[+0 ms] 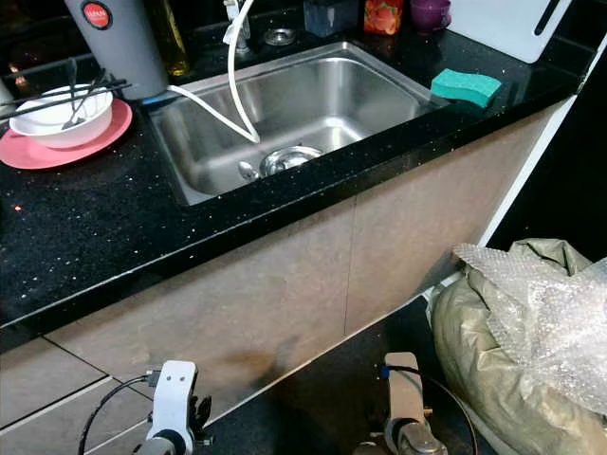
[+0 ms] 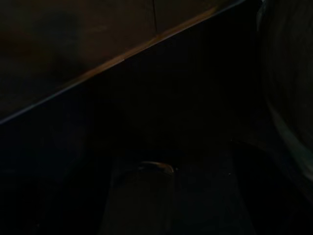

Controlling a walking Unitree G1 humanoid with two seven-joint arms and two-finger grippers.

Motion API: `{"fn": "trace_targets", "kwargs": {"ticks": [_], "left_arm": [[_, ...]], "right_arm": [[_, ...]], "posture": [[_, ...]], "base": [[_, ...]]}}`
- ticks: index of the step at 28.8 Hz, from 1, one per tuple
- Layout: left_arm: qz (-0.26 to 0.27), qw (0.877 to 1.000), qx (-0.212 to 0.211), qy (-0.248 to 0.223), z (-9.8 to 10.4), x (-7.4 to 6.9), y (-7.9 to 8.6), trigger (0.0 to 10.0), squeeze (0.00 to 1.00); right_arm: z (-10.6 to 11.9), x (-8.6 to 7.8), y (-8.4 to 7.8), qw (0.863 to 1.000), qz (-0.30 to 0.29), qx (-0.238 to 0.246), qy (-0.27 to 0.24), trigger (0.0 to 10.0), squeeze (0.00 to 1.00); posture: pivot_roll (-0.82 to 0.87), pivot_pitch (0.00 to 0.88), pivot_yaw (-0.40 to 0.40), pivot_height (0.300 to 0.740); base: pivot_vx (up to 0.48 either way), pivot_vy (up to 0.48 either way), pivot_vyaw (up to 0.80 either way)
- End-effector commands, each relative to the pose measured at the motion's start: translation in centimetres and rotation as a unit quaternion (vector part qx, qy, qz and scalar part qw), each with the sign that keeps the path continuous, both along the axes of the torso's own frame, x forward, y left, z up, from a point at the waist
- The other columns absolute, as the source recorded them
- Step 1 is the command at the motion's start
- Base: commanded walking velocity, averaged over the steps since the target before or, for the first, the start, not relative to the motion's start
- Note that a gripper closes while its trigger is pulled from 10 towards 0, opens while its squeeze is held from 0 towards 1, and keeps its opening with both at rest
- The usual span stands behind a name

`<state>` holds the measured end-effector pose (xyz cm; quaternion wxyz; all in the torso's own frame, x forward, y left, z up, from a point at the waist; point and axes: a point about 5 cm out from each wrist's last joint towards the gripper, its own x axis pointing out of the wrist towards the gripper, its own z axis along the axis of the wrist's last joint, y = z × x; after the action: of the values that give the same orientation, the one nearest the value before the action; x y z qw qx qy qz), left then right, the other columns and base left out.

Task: Kitchen organization

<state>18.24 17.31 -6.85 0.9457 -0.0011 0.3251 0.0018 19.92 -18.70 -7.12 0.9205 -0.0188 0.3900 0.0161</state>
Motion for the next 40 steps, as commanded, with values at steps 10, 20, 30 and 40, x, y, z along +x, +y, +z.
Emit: {"fn": "trace_targets", "kwargs": {"ticks": [10, 20, 30, 40], "left_arm": [[0.012, 1.0, -0.001, 0.009, -0.6, -1.9, -0.3, 10.0, 0.0], [-0.01, 1.0, 0.007, -0.001, 0.1, -0.2, 0.2, 10.0, 0.0], [-0.022, 1.0, 0.01, -0.003, 0.3, 0.6, 0.1, 10.0, 0.0], [0.011, 1.0, 0.006, -0.017, 0.7, 1.3, 0.6, 10.0, 0.0]], "right_arm": [[-0.2, -0.6, -0.3, 1.0, 0.024, -0.007, 0.011, 10.0, 0.0], [-0.1, -0.3, 0.2, 1.0, 0.004, -0.001, 0.003, 10.0, 0.0], [0.1, 0.1, 0.3, 1.0, -0.005, 0.004, -0.008, 10.0, 0.0], [2.2, 3.5, -1.4, 0.999, -0.005, -0.02, -0.034, 10.0, 0.0]], "posture": [[-0.01, 0.161, -0.039, 0.74], [-0.01, 0.154, 0.015, 0.74], [-0.02, 0.159, 0.03, 0.74], [-0.02, 0.158, -0.031, 0.74]], "base": [[0.0, 0.0, 0.0], [0.0, 0.0, 0.0], [0.0, 0.0, 0.0], [0.0, 0.0, 0.0]]}}
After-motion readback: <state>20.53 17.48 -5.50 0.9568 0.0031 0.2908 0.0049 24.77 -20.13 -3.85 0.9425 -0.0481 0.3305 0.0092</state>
